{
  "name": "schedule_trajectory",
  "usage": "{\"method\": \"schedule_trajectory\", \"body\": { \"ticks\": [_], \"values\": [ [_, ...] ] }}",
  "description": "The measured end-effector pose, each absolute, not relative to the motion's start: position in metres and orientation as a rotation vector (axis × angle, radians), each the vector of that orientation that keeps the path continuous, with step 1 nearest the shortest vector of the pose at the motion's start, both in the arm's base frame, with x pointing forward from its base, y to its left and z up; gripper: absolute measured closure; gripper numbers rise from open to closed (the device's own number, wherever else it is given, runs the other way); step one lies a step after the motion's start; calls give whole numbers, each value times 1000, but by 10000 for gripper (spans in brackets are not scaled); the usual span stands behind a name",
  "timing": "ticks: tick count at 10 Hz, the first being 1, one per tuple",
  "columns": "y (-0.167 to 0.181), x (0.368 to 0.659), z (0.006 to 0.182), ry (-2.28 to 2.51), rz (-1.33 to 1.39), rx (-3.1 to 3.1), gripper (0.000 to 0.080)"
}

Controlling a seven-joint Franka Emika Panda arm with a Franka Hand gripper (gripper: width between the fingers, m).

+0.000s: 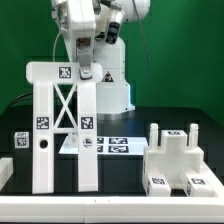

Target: Assemble chair

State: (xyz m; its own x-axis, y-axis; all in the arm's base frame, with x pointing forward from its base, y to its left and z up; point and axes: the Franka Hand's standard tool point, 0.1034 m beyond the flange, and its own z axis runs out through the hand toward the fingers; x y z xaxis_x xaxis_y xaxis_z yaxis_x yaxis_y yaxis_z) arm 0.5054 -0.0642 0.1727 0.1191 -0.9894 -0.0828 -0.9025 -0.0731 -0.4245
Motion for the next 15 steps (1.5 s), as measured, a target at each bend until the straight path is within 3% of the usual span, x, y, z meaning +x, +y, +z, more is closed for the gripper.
{"method": "schedule_trajectory", "body": {
  "ticks": [6, 8, 9, 12, 15],
  "values": [
    [-68, 511, 167, 1849, -379, -2054, 671],
    [-68, 510, 163, 1853, -374, -2058, 311],
    [-68, 509, 164, 1845, -360, -2054, 205],
    [-71, 503, 186, 1837, -263, -1940, 153],
    [-70, 501, 179, 1849, -281, -1954, 150]
  ]
}}
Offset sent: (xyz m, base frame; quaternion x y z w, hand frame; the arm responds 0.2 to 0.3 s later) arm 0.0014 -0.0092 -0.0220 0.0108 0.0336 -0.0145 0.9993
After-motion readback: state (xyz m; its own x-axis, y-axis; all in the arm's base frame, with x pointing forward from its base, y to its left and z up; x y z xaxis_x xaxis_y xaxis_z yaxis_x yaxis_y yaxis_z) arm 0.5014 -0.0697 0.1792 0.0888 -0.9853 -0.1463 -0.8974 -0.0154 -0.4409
